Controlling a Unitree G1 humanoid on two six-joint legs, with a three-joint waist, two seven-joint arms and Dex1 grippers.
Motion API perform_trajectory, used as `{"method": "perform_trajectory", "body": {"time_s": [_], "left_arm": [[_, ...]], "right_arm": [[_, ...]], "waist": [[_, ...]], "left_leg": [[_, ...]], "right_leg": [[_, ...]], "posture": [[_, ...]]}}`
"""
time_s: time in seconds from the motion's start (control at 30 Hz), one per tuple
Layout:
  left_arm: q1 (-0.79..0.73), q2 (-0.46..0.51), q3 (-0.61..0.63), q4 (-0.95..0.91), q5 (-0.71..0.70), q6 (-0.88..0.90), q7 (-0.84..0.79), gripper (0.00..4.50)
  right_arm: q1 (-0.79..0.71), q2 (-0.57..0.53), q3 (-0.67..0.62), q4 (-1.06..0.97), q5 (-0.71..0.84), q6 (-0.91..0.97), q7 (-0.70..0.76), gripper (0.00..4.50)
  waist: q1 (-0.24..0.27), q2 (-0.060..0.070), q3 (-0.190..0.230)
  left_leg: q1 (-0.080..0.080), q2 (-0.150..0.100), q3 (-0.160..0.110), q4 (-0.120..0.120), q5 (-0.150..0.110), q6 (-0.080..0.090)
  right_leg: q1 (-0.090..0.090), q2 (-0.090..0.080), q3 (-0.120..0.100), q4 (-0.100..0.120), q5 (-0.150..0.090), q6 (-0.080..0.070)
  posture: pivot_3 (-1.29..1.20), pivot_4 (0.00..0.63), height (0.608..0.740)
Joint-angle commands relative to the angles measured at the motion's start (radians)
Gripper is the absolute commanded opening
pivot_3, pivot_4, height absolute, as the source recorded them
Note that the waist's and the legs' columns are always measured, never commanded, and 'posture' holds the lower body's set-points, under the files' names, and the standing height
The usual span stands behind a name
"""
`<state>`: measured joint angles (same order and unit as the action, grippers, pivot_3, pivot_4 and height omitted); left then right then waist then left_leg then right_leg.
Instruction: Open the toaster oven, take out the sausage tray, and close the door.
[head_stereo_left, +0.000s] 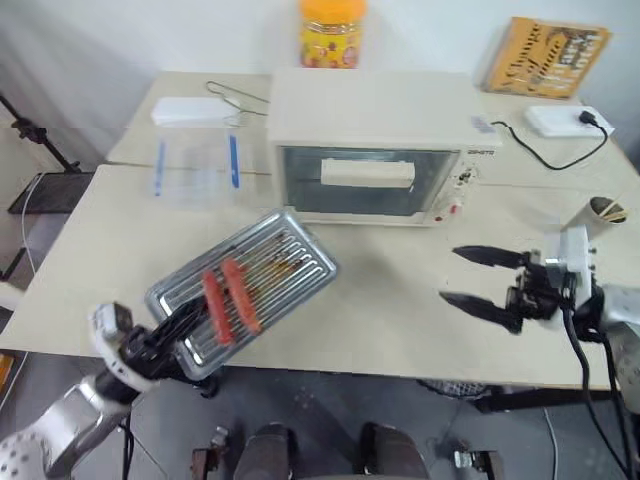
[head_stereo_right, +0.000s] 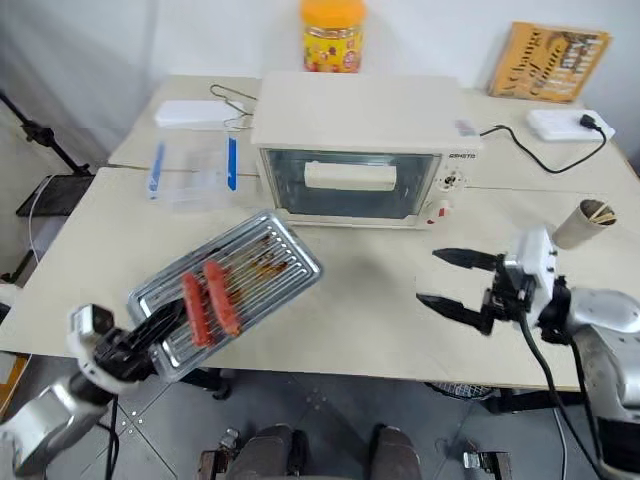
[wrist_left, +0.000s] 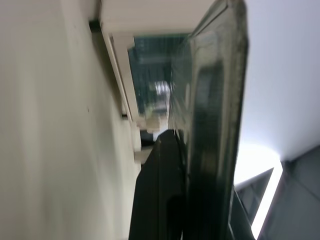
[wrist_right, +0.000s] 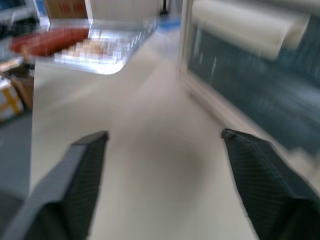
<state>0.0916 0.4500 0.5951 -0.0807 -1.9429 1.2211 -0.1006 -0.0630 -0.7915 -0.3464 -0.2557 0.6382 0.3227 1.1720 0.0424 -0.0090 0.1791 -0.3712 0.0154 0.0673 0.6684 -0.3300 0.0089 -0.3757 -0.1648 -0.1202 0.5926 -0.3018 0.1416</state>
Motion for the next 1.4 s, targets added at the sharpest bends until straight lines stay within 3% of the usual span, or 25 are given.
{"method": "perform_trajectory", "body": {"time_s": [0.03,0.23,0.37,0.63,0.73,0.97,1.07,1.4], "left_arm": [[-0.148,0.059,-0.118,0.116,-0.029,0.072,0.053,0.0],[-0.367,0.117,-0.254,0.323,-0.029,0.166,0.096,0.0],[-0.541,0.106,-0.39,0.455,-0.017,0.171,0.162,0.0],[-0.712,0.026,-0.51,0.54,0.244,0.212,0.061,0.0],[-0.804,-0.075,-0.536,0.611,0.402,0.131,-0.001,0.0],[-0.83,-0.117,-0.577,0.613,0.662,0.142,-0.169,0.0],[-0.831,-0.129,-0.566,0.61,0.731,0.145,-0.207,0.59],[-0.759,-0.098,-0.535,0.417,0.869,0.146,-0.297,3.63]], "right_arm": [[0.136,-0.005,-0.131,-0.127,0.021,-0.013,-0.029,4.49],[0.356,0.039,-0.238,-0.257,0.02,-0.029,-0.064,4.49],[0.506,0.088,-0.326,-0.36,0.038,-0.033,-0.096,4.49],[0.679,0.16,-0.396,-0.445,0.035,-0.06,-0.116,4.49],[0.743,0.199,-0.402,-0.463,0.017,-0.089,-0.118,4.49],[0.752,0.218,-0.375,-0.481,0.011,-0.109,-0.166,4.49],[0.747,0.215,-0.36,-0.475,0.006,-0.115,-0.169,4.5],[0.695,0.18,-0.294,-0.415,-0.021,-0.142,-0.139,4.5]], "waist": [[0.003,0.0,0.0],[0.001,0.0,0.0],[0.005,0.0,0.0],[0.012,0.0,0.0],[0.03,0.0,0.0],[0.007,0.003,-0.002],[0.009,0.003,-0.002],[0.003,0.002,-0.002]], "left_leg": [[0.001,0.0,0.001,0.0,0.0,0.0],[0.001,0.0,0.001,-0.001,0.0,0.0],[0.001,0.0,0.001,0.0,0.0,0.0],[0.001,-0.001,0.002,-0.001,0.0,0.0],[0.0,-0.002,0.004,0.0,0.001,-0.001],[0.002,-0.001,0.012,-0.003,0.001,0.0],[0.003,-0.001,0.013,-0.002,0.001,0.0],[0.002,-0.001,0.011,-0.002,0.001,0.0]], "right_leg": [[0.0,0.0,0.001,0.0,0.0,0.0],[0.0,0.0,0.001,0.001,0.0,0.001],[0.0,0.001,0.001,0.001,0.0,0.001],[0.0,0.001,0.002,0.0,0.001,0.002],[0.0,0.001,0.001,-0.001,0.001,0.002],[0.0,0.001,0.004,-0.002,0.002,0.004],[0.0,0.001,0.004,-0.001,0.002,0.004],[0.0,0.001,0.005,-0.001,0.002,0.004]], "posture": [[0.0,0.15,0.74],[0.0,0.15,0.74],[0.0,0.15,0.74],[0.0,0.15,0.74],[0.0,0.15,0.74],[0.0,0.15,0.74],[0.0,0.15,0.74],[0.0,0.15,0.74]]}}
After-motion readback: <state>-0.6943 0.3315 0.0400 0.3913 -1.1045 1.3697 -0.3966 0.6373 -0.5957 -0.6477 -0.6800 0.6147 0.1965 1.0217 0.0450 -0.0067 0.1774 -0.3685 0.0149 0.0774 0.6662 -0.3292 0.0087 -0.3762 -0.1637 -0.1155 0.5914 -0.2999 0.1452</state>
